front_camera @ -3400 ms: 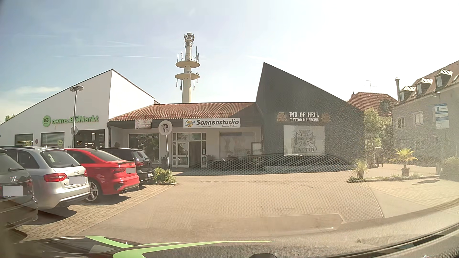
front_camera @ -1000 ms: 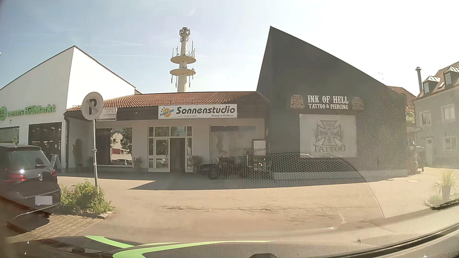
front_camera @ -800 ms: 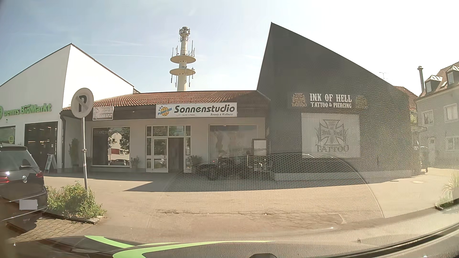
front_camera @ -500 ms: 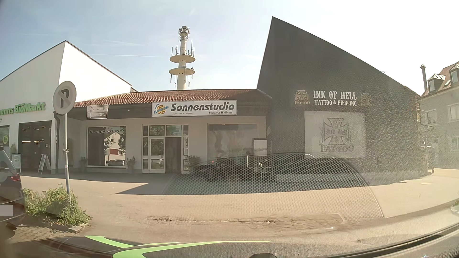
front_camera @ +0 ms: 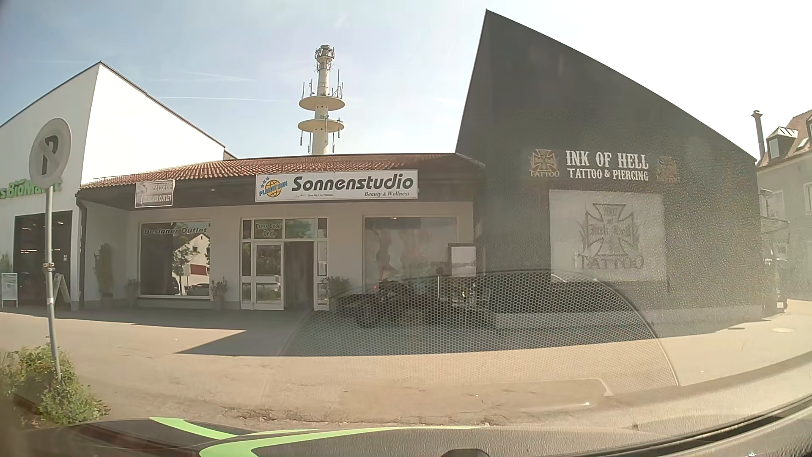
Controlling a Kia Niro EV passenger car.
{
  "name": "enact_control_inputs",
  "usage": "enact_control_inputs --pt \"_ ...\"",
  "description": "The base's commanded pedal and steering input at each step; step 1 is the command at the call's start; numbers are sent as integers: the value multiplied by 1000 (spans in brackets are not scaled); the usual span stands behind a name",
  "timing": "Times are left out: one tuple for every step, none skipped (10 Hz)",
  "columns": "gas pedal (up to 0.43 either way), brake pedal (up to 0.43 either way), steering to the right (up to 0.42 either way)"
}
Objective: Follow the waypoints while adhering to traffic rules and regulations
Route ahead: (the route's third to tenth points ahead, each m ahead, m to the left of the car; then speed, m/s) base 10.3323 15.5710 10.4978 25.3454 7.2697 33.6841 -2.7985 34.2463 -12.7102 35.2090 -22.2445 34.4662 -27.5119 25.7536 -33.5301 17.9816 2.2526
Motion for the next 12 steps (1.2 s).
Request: enact_control_inputs --pt "28 0 -28" --pt "28 0 -45" --pt "28 0 -67" --pt "28 0 -89" --pt "28 0 -116" --pt "28 0 -154" --pt "28 0 -182" --pt "28 0 -222" --pt "39 0 -243" --pt "39 0 -265" --pt "47 0 -289" --pt "47 0 -311"
